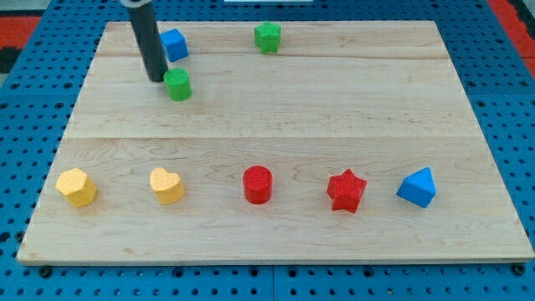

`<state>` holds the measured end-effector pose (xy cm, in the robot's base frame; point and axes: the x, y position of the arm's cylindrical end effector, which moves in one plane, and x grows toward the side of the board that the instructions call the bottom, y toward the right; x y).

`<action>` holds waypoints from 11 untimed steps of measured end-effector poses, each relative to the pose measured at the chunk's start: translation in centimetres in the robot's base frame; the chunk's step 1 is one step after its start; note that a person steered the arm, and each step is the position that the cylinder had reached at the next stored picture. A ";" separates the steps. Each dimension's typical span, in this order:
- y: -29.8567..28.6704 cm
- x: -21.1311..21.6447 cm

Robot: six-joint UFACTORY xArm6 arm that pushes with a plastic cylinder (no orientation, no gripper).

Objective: Move the green circle in between the red circle and yellow heart

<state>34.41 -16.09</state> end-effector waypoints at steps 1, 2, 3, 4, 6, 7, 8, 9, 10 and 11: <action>2.7 -2.1; 5.0 -2.7; 5.5 3.2; 5.5 8.0; 6.7 7.6; 9.5 8.0; 10.5 6.6; 11.5 10.6; 11.1 14.3; 10.4 15.1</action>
